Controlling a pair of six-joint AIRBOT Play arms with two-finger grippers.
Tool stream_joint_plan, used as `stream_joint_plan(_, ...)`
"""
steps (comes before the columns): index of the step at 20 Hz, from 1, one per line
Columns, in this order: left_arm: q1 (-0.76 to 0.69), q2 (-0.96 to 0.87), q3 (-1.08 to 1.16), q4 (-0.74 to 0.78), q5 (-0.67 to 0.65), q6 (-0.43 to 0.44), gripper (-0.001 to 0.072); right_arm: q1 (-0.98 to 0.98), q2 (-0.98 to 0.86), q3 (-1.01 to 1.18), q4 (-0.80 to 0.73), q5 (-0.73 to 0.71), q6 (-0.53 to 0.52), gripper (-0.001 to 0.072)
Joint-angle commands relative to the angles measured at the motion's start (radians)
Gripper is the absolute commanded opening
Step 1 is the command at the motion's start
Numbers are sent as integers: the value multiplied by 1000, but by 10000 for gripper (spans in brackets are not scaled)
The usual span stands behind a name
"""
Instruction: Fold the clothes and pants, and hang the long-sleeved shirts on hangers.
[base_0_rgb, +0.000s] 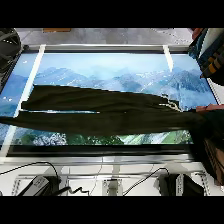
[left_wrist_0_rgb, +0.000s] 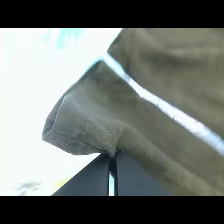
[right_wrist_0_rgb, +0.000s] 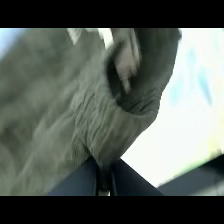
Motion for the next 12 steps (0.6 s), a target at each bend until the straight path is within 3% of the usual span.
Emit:
stream_joint_plan(1, -32, 54, 61, -13, 69, -23, 9, 0, 33, 117, -18, -120, 77, 27)
stream_joint_plan(5, -161, 15, 123, -12, 312, -28, 7, 23, -148, 125, 29, -246, 77, 27)
stream_joint_plan(9, -403, -178, 198, 89, 399, -60, 7, 209, -413, 125, 77, -464, 77, 28)
stream_joint_plan(10, -461, -231, 231, 163, 435, -133, 7, 265, -478, 125, 83, -549, 77, 28)
stream_joint_plan(12, -536, -342, 308, 314, 498, -396, 7, 362, -606, 127, 86, -757, 119, 28)
